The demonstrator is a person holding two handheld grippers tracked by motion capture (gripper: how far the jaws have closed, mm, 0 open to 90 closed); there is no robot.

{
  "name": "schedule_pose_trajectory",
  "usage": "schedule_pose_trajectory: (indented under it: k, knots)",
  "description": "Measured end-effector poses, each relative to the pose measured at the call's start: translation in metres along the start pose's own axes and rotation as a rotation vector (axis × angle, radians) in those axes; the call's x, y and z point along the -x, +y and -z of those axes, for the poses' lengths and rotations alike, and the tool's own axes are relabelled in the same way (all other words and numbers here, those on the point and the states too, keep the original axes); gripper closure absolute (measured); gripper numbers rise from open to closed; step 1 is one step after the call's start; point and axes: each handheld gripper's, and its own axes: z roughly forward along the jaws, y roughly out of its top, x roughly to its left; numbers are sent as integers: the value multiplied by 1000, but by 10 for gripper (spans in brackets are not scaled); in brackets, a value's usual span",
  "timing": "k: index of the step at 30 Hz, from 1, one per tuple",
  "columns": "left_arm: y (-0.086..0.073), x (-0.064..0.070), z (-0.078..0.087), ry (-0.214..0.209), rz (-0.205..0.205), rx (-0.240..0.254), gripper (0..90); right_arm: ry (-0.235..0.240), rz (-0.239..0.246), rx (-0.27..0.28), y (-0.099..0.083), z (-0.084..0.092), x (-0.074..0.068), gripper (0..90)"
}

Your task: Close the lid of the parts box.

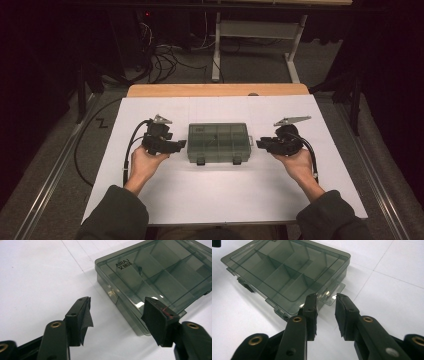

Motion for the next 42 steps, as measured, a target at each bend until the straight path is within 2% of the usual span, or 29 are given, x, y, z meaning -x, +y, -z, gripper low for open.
schedule_pose_trajectory:
  k: [20, 24, 42]
  knots:
    - [-17, -2, 9, 20, -5, 57, 392, -10, -10, 37, -14, 13, 6, 686]
    - [-22, -3, 11, 22, 0, 62, 397, -7, -25, 41, -19, 17, 9, 687]
    - [-44, -4, 17, 39, 17, 115, 395, -17, -25, 82, -43, 29, 11, 655]
